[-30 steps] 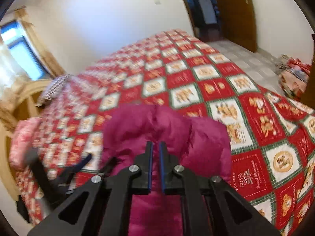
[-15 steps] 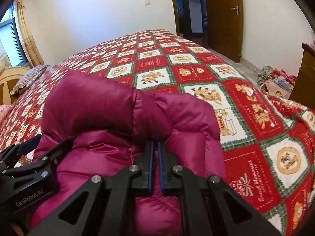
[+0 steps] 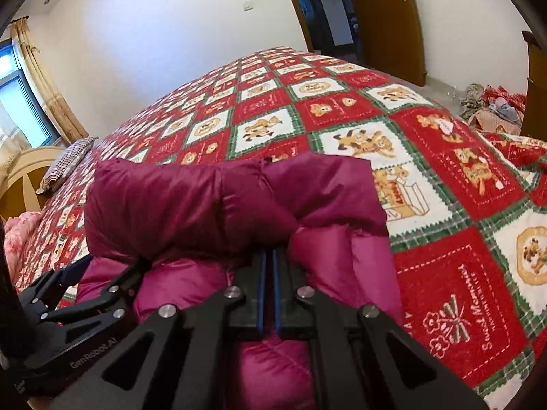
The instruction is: Fold large clothes
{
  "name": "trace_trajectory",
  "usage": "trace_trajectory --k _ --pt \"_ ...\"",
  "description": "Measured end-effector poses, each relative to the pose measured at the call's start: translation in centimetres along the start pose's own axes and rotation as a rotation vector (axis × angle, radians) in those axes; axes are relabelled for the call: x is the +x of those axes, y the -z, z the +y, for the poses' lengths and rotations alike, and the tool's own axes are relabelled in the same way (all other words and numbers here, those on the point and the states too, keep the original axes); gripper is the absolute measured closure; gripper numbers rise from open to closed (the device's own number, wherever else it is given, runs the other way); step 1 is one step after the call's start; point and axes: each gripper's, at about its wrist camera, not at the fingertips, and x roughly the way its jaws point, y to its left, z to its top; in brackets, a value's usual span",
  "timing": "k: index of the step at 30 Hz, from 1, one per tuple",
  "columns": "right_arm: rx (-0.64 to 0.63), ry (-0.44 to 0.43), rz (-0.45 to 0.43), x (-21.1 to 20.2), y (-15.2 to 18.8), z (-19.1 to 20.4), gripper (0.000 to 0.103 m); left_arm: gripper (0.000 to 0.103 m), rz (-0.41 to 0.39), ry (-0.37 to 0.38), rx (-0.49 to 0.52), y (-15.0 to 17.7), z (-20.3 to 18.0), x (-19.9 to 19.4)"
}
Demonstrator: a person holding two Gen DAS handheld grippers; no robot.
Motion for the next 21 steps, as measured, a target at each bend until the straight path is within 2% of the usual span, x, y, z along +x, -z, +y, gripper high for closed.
trace_trajectory --k 4,8,10,12,15,18,21 --pt "-0.017 0.015 0.008 -0.3 -0.1 0.4 0.098 0.017 -0.001 0.005 -0.001 0.0 0.0 -0.1" --pt "-0.035 0.034 0.023 -0.5 -0.4 0.8 0.098 0.017 0.03 0.073 0.021 -0.8 0.8 -0.3" --pt "-0.026 0.045 0.023 -1.2 -0.6 0.8 0.098 0.017 0.011 0.057 0.074 -1.9 0.9 -1.0" --pt "-0.028 0.045 0.003 -2.4 -1.0 1.2 0.096 0.017 -0.053 0.01 0.102 -3.2 0.9 -2.2" --pt "-0.054 0.033 -0.022 -3.4 -2.0 2.0 0.096 0.017 -0.07 0.007 0.074 -4.8 0.9 -2.1" --pt "-0.101 0.067 -0.042 -3.6 -3.4 3.0 0.095 0.017 -0.044 0.008 0.031 -5.6 0.8 -0.4" --pt "-0.128 0.085 -0.031 -2.0 -4.3 3.1 0.095 0.017 -0.017 0.012 0.013 -5.7 0.4 1.0"
